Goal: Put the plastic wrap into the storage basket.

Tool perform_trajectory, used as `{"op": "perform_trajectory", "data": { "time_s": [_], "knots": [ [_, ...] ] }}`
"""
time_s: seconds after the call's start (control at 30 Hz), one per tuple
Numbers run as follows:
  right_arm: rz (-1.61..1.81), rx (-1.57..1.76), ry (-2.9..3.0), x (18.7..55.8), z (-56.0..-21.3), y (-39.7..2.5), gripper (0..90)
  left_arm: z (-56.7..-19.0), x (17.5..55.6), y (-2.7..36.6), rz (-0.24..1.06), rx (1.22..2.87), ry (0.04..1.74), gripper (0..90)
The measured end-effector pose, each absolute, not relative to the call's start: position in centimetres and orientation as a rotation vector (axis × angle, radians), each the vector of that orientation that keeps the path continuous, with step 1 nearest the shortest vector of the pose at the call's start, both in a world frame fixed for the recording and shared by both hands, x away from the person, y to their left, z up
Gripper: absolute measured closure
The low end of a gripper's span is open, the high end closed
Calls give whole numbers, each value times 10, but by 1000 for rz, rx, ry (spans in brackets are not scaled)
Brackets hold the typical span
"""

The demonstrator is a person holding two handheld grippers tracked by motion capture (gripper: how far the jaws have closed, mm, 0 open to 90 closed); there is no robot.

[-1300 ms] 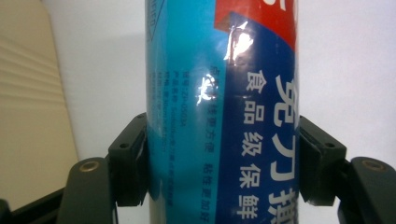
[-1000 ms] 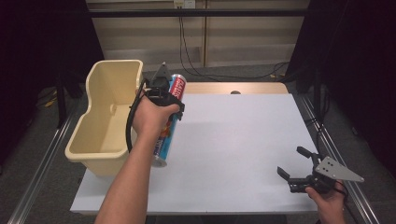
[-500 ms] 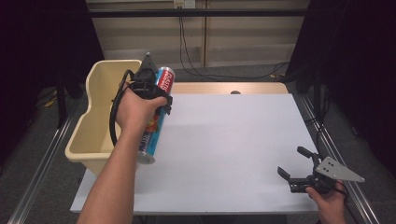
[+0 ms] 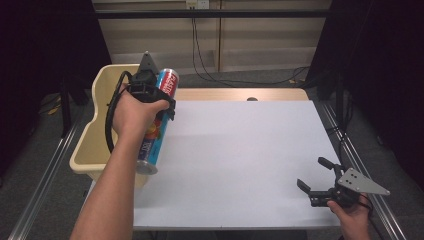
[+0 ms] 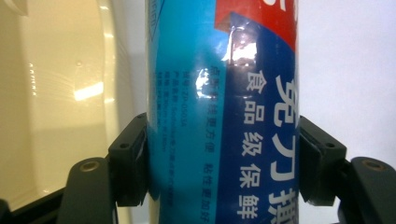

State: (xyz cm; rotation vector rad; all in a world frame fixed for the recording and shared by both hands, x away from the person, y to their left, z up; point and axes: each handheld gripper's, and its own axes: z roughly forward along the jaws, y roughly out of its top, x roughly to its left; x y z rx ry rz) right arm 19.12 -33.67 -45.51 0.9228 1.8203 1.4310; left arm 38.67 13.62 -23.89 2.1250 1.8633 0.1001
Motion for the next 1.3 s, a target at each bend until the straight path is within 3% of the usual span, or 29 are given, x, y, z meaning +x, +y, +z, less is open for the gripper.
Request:
{"op": "perform_trajectory", "data": {
  "time_s": [1.3],
  "knots": [
    [1419,909,1835,190,-455,-333,0,-233,374,212,159,2012,2009,321]
  ]
}}
